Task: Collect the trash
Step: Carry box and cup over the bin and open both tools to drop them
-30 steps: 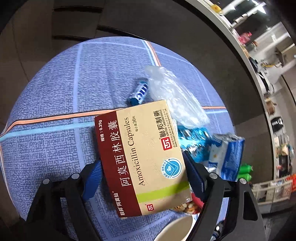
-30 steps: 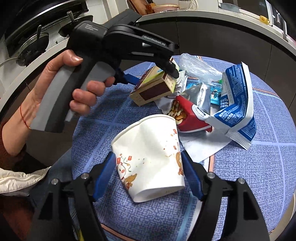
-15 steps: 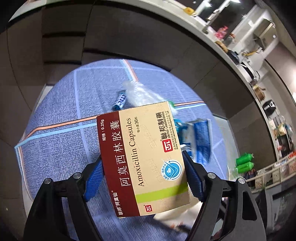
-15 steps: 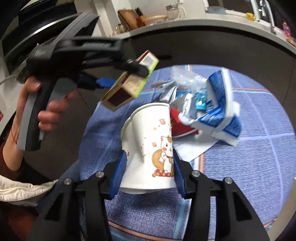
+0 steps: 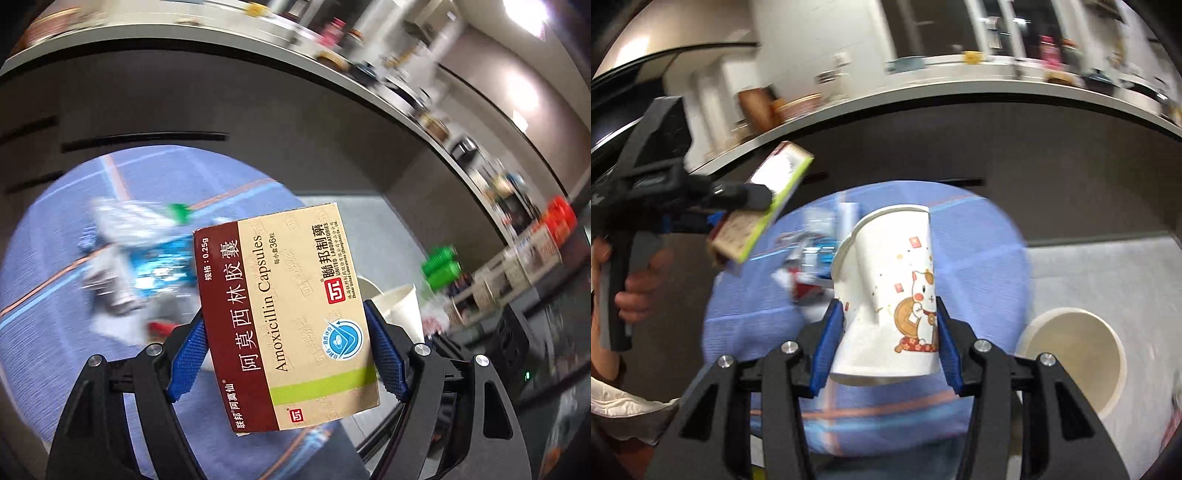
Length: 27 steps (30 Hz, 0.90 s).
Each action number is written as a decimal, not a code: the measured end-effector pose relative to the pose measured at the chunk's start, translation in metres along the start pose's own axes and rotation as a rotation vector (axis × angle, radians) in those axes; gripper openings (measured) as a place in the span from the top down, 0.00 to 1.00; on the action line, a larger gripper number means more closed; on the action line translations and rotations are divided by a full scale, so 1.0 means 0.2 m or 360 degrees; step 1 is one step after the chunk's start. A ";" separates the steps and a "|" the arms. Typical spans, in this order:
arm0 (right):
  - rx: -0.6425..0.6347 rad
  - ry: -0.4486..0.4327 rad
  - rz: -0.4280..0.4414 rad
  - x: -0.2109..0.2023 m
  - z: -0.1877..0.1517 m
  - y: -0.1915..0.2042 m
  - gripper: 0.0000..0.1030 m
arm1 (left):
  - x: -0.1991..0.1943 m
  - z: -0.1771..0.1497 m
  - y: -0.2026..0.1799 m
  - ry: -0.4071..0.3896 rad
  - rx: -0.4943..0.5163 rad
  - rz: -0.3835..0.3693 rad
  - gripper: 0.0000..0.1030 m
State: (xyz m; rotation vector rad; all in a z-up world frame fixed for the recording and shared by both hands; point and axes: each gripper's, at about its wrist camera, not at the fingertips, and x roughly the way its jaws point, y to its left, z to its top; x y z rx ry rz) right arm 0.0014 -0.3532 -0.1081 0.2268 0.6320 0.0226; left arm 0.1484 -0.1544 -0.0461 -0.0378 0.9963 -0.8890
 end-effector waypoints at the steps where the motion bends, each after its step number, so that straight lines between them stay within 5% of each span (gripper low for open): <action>1: 0.0031 -0.0002 -0.0036 -0.02 -0.01 -0.05 0.53 | 0.04 0.00 -0.05 0.0016 0.0029 -0.0018 0.28; 12: 0.0395 -0.0029 -0.0380 -0.17 -0.30 -0.60 0.53 | 0.66 0.03 -0.55 0.0266 0.0273 -0.0265 0.28; 27: 0.0567 0.0160 -0.0504 0.12 -0.53 -1.03 0.52 | 1.39 0.00 -0.83 0.0491 0.0415 -0.0152 0.28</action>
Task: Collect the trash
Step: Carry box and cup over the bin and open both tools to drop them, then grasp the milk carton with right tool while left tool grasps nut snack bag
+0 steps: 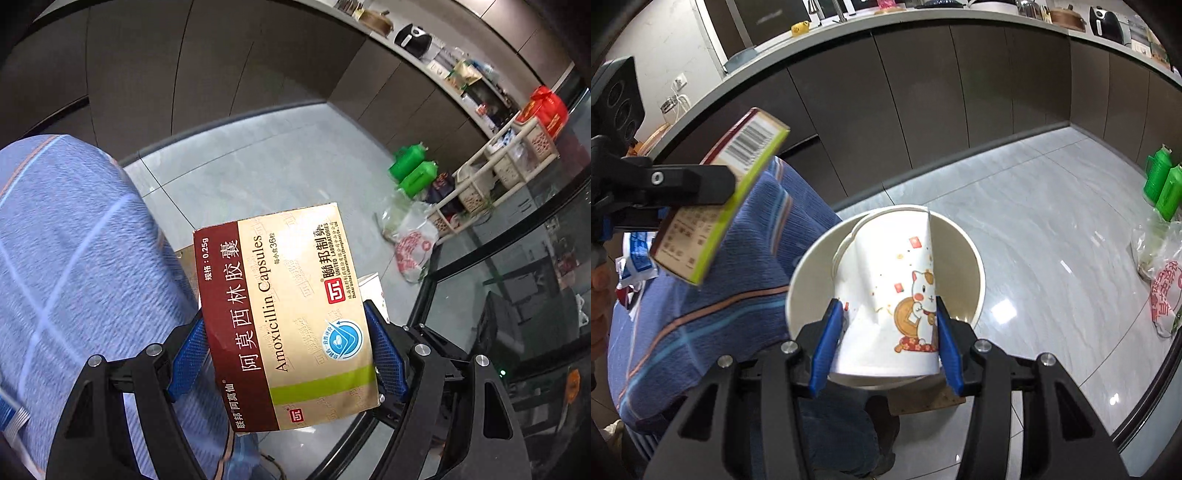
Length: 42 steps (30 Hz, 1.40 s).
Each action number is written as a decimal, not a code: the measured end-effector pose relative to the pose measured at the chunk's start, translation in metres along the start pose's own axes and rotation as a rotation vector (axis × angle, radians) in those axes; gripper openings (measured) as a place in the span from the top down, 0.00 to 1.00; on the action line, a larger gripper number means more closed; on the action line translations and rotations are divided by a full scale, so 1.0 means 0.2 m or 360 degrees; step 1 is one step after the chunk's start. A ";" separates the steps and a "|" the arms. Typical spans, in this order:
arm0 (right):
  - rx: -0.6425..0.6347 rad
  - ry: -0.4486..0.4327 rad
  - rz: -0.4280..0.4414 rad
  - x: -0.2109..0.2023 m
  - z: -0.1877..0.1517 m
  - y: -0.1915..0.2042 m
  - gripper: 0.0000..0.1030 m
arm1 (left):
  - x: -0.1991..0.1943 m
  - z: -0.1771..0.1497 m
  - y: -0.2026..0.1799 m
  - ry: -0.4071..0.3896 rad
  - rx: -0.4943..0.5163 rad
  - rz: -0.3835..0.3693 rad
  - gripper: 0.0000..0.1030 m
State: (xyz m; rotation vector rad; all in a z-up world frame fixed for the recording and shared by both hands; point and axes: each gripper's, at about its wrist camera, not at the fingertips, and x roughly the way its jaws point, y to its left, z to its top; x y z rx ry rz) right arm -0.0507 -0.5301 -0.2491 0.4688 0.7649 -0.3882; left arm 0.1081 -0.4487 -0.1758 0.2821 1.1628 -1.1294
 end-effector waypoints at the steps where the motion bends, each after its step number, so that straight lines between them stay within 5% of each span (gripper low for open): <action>1: -0.0010 0.0010 -0.0010 0.02 0.03 0.01 0.52 | 0.05 0.01 0.00 0.0015 0.0004 0.0010 0.28; 12: -0.0133 0.0056 -0.0045 0.14 0.04 -0.04 0.51 | 0.26 0.08 -0.02 0.0072 0.0054 0.0133 0.26; 16: -0.0235 0.0016 -0.0094 0.12 0.03 -0.02 0.29 | 0.27 0.09 -0.04 0.0029 0.0055 0.0131 0.10; 25: -0.0242 -0.0007 -0.0038 0.10 -0.01 -0.03 0.03 | 0.26 0.09 -0.06 0.0009 0.0075 0.0192 0.08; 42: -0.0240 -0.0098 -0.0009 -0.09 0.05 0.09 0.03 | -0.09 0.03 -0.05 -0.0146 0.0043 0.0227 0.08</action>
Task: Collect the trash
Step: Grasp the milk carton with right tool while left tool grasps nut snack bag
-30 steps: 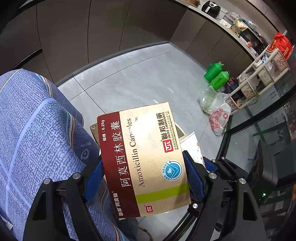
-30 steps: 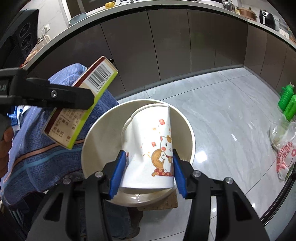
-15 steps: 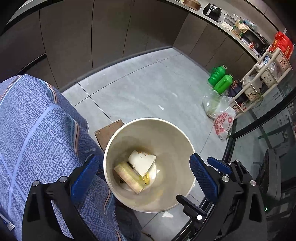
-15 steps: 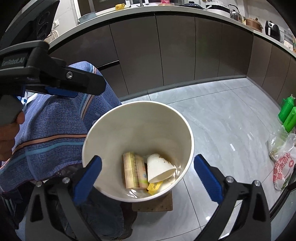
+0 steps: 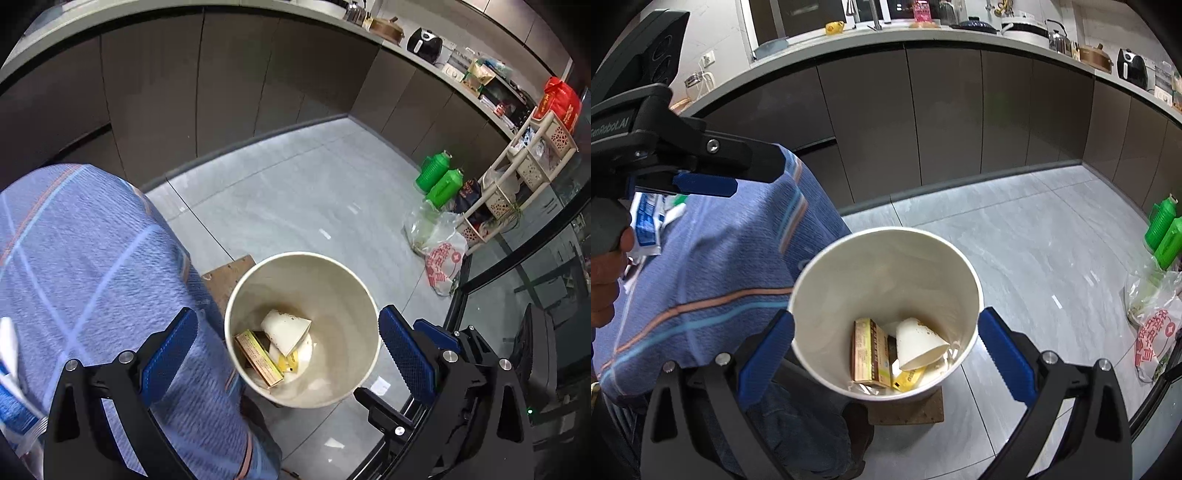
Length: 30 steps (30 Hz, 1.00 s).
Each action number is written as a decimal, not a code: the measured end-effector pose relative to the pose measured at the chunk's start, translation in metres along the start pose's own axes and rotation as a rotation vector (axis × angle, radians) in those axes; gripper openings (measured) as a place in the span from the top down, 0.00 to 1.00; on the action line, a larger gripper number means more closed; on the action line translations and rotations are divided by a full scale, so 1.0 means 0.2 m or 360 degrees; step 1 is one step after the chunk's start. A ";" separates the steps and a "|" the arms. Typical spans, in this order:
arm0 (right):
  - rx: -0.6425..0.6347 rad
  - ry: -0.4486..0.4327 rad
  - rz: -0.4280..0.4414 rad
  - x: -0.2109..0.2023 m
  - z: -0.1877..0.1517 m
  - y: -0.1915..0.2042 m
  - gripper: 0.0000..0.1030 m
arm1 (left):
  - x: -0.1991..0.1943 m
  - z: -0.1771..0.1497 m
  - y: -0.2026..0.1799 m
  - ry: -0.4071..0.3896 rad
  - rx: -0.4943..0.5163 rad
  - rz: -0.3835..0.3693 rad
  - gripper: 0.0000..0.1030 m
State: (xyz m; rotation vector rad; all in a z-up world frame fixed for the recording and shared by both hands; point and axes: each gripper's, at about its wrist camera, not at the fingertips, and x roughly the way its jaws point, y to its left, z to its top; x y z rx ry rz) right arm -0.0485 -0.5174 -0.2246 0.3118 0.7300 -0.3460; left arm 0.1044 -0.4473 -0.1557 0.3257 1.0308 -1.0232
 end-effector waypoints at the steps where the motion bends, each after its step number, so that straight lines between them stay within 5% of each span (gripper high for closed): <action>1: -0.0005 -0.0008 0.0002 -0.01 0.01 0.01 0.03 | -0.05 -0.01 0.01 -0.0018 -0.0003 0.0010 0.08; 13: -0.0071 -0.0092 0.0102 -0.22 0.11 0.33 0.03 | -0.55 -0.21 0.25 -0.0209 -0.0150 0.0109 0.08; 30: -0.0380 0.0015 0.0514 -0.15 0.24 1.15 0.03 | -1.17 -0.94 1.11 -0.0319 -0.0702 0.0485 0.08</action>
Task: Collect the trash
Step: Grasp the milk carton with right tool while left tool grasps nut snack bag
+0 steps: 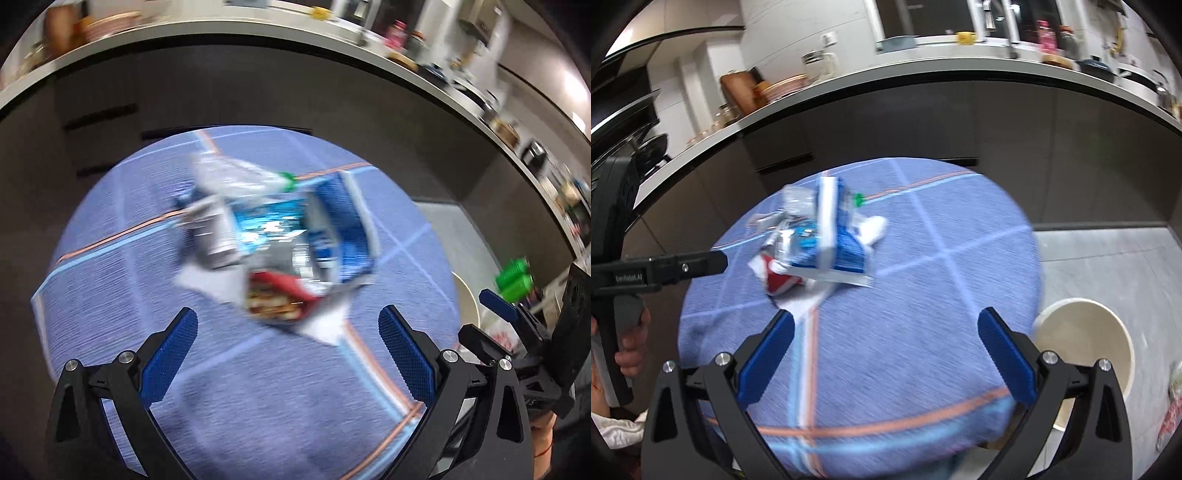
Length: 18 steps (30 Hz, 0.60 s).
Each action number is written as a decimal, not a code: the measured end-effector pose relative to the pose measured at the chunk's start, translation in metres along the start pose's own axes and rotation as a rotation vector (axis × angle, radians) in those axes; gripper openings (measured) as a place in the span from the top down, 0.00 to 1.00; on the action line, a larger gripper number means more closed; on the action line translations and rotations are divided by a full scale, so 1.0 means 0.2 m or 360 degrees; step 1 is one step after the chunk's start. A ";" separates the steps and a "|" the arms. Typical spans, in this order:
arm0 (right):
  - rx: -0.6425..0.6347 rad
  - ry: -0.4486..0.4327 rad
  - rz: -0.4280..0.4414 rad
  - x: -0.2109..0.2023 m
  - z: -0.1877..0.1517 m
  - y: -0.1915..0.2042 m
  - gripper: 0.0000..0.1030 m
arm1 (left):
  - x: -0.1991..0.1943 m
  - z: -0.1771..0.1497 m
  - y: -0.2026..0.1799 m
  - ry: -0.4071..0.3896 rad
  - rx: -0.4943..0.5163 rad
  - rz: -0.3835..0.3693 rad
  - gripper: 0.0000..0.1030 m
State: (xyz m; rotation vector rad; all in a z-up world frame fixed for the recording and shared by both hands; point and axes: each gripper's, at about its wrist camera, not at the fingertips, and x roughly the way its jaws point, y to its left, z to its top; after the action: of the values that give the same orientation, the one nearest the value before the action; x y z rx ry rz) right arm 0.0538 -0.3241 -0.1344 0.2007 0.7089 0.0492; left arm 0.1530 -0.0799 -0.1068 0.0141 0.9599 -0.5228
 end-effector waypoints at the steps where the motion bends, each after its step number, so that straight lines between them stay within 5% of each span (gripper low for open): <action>1: -0.0010 0.0006 0.0013 0.02 0.02 0.03 0.03 | -0.02 -0.01 0.04 -0.0004 -0.0022 0.0001 0.08; 15: -0.0067 0.0122 -0.0061 0.43 0.28 0.26 0.43 | 0.00 -0.05 0.22 0.0008 -0.0098 -0.0005 0.08; 18: -0.0067 0.0144 -0.0069 0.52 0.29 0.26 0.44 | 0.03 -0.05 0.23 0.0023 -0.0106 -0.0028 0.08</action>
State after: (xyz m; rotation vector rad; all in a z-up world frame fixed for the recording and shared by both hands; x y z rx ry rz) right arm 0.1715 -0.2705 -0.1466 0.1435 0.8018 0.0317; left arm 0.1678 -0.0397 -0.1271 -0.0504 0.9921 -0.5072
